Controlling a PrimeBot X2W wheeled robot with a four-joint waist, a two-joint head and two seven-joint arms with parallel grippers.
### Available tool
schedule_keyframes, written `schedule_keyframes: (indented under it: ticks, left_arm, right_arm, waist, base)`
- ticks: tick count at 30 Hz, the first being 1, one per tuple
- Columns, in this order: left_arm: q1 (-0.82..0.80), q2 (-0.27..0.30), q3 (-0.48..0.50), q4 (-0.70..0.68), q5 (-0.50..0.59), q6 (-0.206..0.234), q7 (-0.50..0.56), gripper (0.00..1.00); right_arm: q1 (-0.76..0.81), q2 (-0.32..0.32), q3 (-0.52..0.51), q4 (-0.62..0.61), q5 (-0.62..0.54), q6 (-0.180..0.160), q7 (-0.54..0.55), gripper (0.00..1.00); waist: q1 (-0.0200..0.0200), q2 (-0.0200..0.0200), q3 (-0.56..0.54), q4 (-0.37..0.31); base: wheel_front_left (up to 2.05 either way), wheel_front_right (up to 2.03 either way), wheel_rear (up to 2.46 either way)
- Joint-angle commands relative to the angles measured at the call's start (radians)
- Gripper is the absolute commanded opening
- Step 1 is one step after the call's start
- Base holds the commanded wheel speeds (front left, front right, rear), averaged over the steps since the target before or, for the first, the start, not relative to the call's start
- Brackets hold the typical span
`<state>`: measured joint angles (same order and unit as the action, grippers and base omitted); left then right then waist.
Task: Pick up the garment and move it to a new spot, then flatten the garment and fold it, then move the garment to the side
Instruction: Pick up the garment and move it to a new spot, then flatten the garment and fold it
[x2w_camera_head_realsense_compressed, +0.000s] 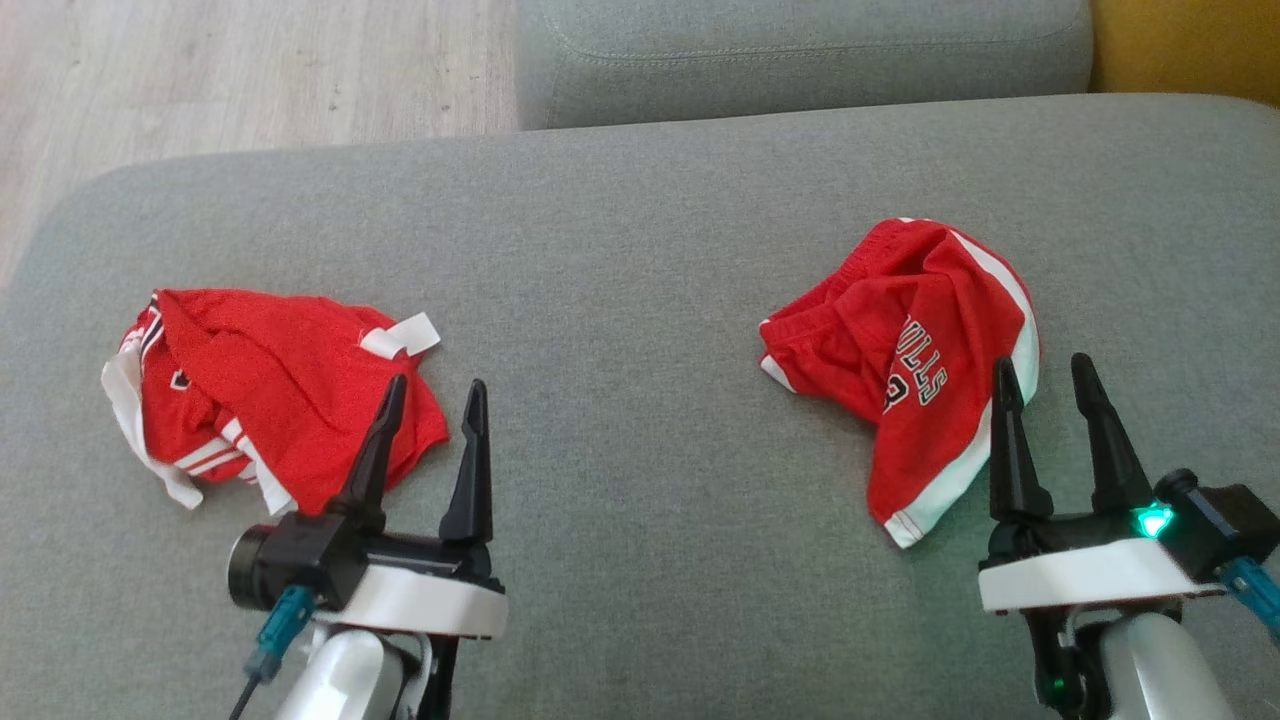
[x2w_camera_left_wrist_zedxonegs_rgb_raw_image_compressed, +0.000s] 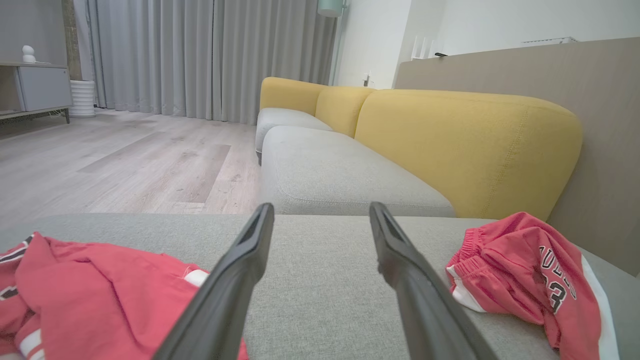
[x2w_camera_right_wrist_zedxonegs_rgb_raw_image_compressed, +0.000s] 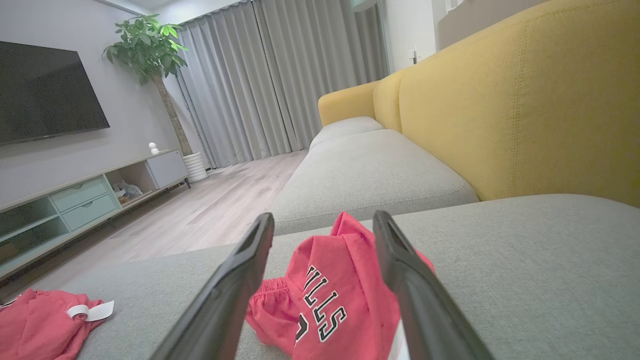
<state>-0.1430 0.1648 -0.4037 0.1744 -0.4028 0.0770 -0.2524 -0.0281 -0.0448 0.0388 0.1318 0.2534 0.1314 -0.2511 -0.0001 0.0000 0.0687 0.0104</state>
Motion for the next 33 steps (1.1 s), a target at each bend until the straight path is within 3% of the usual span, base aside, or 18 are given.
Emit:
schedule_keyframes:
  ticks: [1, 8, 16, 21, 24, 32, 33]
  left_arm:
    - [-0.035, 0.0, 0.046, -0.031, 0.015, -0.007, -0.009, 1.0]
    - [-0.046, -0.031, 0.082, -0.018, 0.057, -0.043, -0.009, 1.0]
    - [-0.069, -0.051, 0.102, -0.013, 0.09, -0.076, -0.009, 1.0]
    - [-0.089, -0.063, 0.1, 0.001, 0.107, -0.093, -0.009, 1.0]
    - [-0.099, -0.071, 0.1, 0.008, 0.116, -0.103, -0.009, 1.0]
    - [-0.108, -0.082, 0.107, 0.012, 0.128, -0.112, -0.009, 1.0]
    - [-0.109, -0.084, 0.109, 0.012, 0.13, -0.113, -0.009, 1.0]
  right_arm:
    - [-0.022, -0.005, 0.026, -0.029, -0.009, -0.001, -0.011, 1.0]
    - [-0.053, -0.005, 0.022, -0.021, -0.019, -0.001, -0.011, 1.0]
    - [-0.182, -0.005, -0.088, 0.058, -0.086, -0.001, -0.011, 1.0]
    - [-0.289, -0.005, -0.173, 0.237, -0.086, -0.001, -0.01, 1.0]
    - [-0.37, -0.005, -0.222, 0.42, -0.107, -0.001, 0.008, 1.0]
    - [-0.465, -0.005, -0.211, 0.681, -0.071, -0.001, 0.011, 1.0]
    - [-0.477, -0.005, -0.205, 0.707, -0.062, -0.001, 0.008, 0.93]
  waist:
    - [0.0001, 0.0, 0.002, 0.0]
    - [0.0001, 0.0, 0.018, 0.003]
    - [0.0001, 0.0, 0.075, 0.023]
    - [0.0001, 0.0, 0.11, 0.044]
    - [0.0001, 0.0, 0.129, 0.059]
    - [0.0001, 0.0, 0.145, 0.072]
    - [0.0001, 0.0, 0.145, 0.072]
  base:
    - [0.0, 0.0, 0.0]
    - [0.0, 0.0, 0.0]
    - [0.0, 0.0, 0.0]
    - [0.0, 0.0, 0.0]
    - [0.0, 0.0, 0.0]
    - [0.0, 0.0, 0.0]
    - [0.0, 0.0, 0.0]
